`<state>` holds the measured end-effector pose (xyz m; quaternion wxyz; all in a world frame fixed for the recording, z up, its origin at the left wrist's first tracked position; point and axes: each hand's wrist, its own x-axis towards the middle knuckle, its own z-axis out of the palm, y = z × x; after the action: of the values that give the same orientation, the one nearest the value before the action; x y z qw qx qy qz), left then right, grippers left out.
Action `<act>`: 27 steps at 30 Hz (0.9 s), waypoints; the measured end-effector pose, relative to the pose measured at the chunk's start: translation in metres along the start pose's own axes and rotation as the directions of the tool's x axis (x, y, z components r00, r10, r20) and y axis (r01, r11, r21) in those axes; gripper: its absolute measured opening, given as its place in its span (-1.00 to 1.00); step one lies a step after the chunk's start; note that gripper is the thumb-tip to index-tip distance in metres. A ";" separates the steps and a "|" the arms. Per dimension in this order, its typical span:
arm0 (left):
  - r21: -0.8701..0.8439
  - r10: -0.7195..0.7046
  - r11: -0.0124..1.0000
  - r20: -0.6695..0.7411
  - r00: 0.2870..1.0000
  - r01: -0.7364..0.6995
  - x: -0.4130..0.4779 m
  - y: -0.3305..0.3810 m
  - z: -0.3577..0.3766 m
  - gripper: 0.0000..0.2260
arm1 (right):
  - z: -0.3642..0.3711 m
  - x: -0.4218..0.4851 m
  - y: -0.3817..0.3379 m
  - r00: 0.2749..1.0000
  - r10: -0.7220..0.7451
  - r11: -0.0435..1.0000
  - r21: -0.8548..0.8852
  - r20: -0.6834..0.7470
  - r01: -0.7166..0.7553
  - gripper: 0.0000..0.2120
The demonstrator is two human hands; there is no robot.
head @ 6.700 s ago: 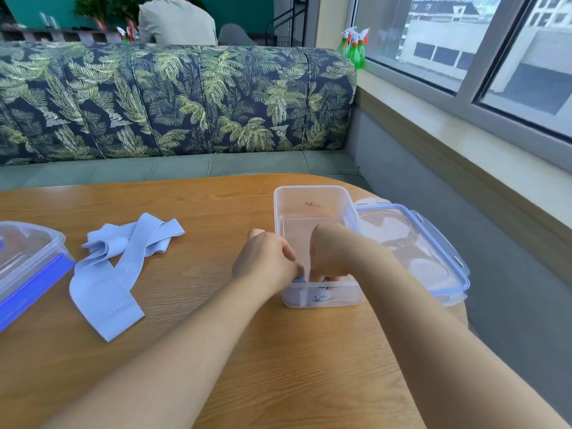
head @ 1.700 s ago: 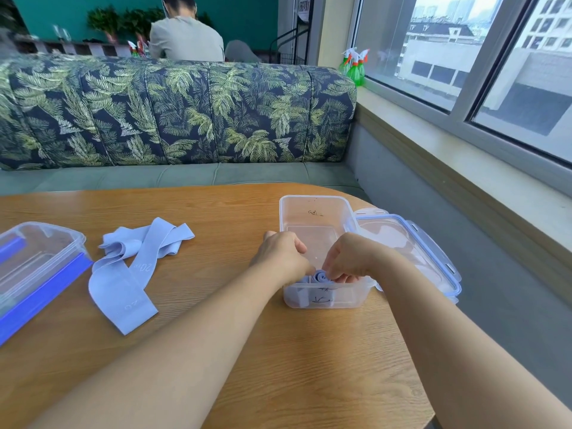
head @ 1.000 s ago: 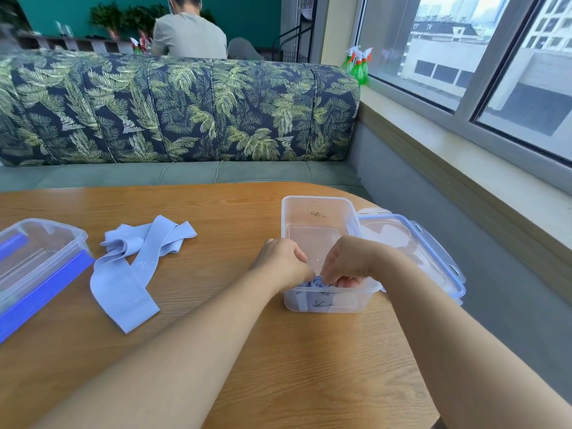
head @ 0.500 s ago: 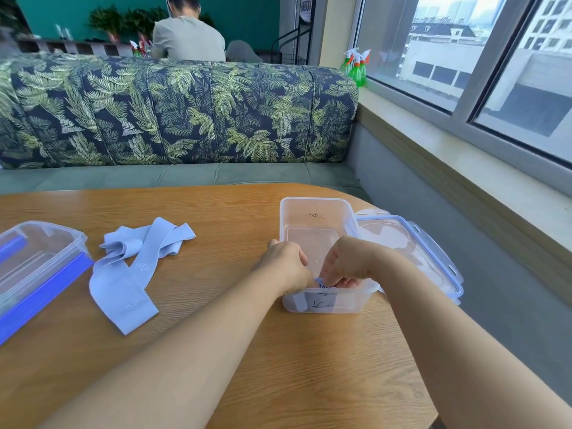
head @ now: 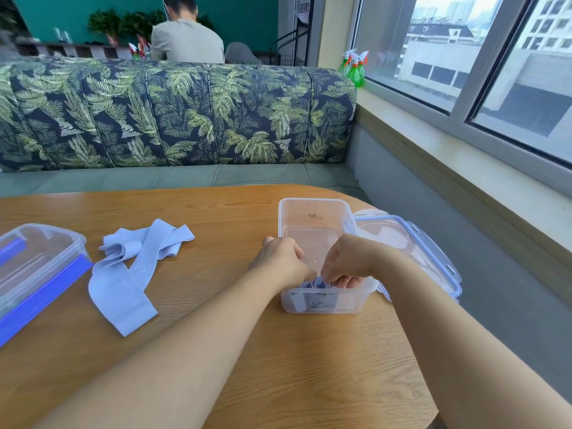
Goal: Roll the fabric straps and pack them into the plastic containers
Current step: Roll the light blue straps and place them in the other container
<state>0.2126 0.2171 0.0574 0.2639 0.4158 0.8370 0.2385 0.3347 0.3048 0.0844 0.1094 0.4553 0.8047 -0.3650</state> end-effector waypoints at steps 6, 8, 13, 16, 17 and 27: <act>-0.010 0.032 0.999 -0.067 0.997 -0.033 0.004 -0.002 -0.005 -0.72 | 0.000 -0.001 -0.001 0.999 -0.002 0.999 0.038 -0.034 0.003 -0.81; -0.038 0.050 0.998 -0.132 0.990 -0.055 0.006 -0.003 -0.013 -0.76 | -0.002 -0.001 -0.002 0.995 -0.025 0.998 0.057 -0.101 0.031 -0.83; -0.097 0.048 0.992 -0.286 0.957 -0.078 0.003 -0.016 -0.045 -0.89 | -0.008 -0.010 -0.018 0.937 -0.149 0.982 0.065 -0.315 0.178 -0.85; -0.122 0.027 0.991 -0.274 0.961 -0.062 -0.010 -0.034 -0.059 -0.88 | -0.004 -0.020 -0.035 0.902 -0.232 0.962 0.054 -0.365 0.269 -0.85; -0.131 0.026 0.990 -0.259 0.966 -0.061 -0.016 -0.042 -0.063 -0.86 | -0.002 -0.024 -0.041 0.890 -0.257 0.955 0.041 -0.378 0.293 -0.85; -0.071 0.013 0.997 -0.104 0.994 -0.021 -0.084 -0.154 -0.085 -0.75 | 0.047 -0.053 -0.100 0.863 -0.376 0.914 0.014 -0.337 0.404 -0.87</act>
<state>0.1134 0.0490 0.0460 0.2329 0.4003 0.8369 0.2918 0.2759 0.2060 0.1270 -0.1214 0.3413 0.8708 -0.3325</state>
